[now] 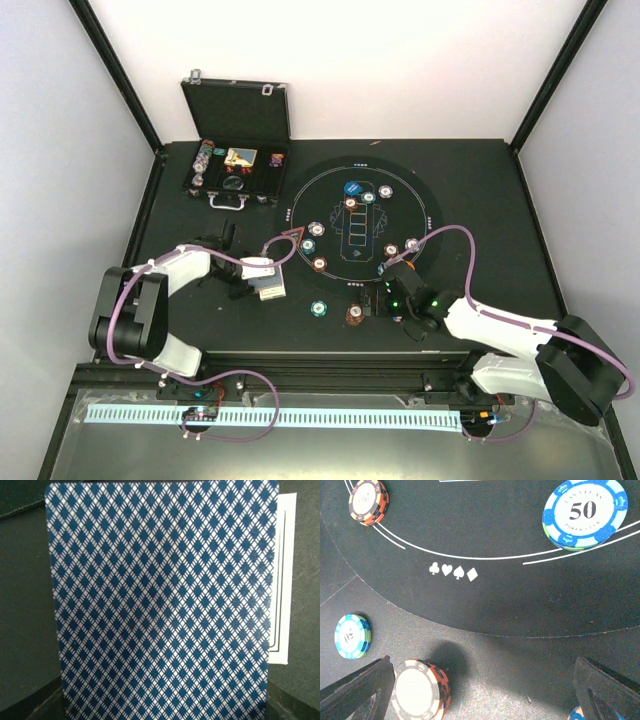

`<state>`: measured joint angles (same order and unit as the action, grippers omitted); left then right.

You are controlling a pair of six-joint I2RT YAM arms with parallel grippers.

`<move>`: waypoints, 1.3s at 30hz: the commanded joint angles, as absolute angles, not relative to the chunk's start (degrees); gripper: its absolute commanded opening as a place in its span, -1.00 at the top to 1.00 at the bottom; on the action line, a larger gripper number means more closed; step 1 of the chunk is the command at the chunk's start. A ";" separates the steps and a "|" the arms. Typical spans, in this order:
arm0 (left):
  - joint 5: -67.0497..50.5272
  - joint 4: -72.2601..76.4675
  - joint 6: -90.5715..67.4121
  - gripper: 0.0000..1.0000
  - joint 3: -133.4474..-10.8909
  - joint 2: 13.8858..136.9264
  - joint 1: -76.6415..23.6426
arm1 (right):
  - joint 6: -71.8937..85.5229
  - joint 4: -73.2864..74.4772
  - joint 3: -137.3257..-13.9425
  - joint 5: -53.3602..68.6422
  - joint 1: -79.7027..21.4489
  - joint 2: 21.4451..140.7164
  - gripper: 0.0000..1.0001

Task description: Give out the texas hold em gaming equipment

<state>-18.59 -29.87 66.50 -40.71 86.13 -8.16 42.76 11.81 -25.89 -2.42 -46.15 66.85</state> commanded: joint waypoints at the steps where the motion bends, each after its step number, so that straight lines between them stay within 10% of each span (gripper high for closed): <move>1: -12.90 -32.08 68.47 0.97 -40.88 85.07 -8.48 | 42.47 10.69 -26.36 -2.63 -46.05 65.28 -1.00; 15: -26.05 -55.70 68.17 0.97 -53.83 75.21 -9.00 | 43.90 15.35 -38.23 2.79 -46.21 55.66 -0.99; 24: -35.51 -62.61 63.13 0.97 -60.21 68.66 -14.57 | 48.25 6.10 -50.67 25.75 -46.65 70.67 -0.96; 39: -32.87 -60.97 59.08 0.97 -60.63 65.28 -20.22 | 50.45 0.41 -51.78 29.68 -51.29 77.19 -0.89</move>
<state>-31.83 -60.82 60.36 -58.98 66.92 -19.29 49.32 2.31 -50.68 28.14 -49.87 75.24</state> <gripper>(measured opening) 0.670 0.958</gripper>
